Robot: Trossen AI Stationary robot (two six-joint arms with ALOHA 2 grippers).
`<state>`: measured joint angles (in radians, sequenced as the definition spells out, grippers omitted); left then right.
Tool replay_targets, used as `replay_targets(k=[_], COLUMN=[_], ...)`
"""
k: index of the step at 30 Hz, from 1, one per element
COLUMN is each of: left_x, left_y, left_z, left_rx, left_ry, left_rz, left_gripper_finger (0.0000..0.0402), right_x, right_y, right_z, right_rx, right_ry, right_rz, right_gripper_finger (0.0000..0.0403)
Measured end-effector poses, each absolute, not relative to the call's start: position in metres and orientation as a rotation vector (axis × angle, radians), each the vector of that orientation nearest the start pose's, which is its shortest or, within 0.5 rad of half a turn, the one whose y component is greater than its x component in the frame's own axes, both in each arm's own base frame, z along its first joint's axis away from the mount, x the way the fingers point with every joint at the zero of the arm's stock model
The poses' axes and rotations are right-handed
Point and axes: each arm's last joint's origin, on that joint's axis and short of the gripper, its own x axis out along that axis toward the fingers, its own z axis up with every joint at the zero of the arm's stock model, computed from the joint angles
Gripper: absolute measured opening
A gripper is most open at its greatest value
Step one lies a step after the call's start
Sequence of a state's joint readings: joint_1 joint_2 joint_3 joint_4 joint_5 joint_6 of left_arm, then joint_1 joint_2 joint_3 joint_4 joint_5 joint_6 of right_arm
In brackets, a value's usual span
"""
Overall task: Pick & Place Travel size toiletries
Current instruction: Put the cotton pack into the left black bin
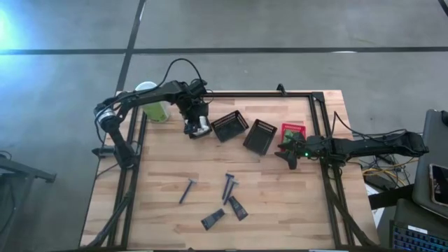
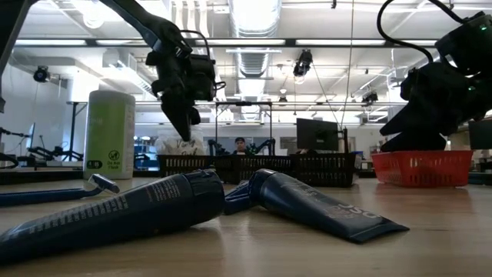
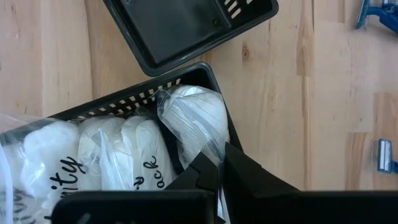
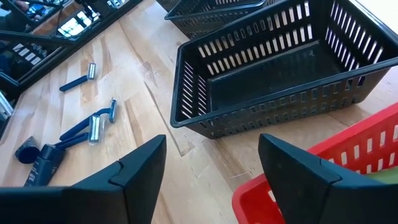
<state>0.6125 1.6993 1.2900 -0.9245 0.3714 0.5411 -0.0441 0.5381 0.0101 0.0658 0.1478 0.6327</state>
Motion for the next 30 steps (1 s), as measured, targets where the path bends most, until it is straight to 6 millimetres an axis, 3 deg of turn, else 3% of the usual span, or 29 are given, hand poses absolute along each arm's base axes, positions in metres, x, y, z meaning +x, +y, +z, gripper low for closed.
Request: replay_targets(k=[30], left_x=[0.2710], left_y=[0.1773], left_z=[0.2306], left_rx=[-0.165], left_ry=[1.173], left_rz=[-0.124], left_gripper_finger=[0.0014], right_x=[0.1212], right_y=[-0.0098], right_z=[0.1245], right_rx=[0.594], right_ry=[0.384], right_rz=[-0.332], right_gripper_finger=[0.0343])
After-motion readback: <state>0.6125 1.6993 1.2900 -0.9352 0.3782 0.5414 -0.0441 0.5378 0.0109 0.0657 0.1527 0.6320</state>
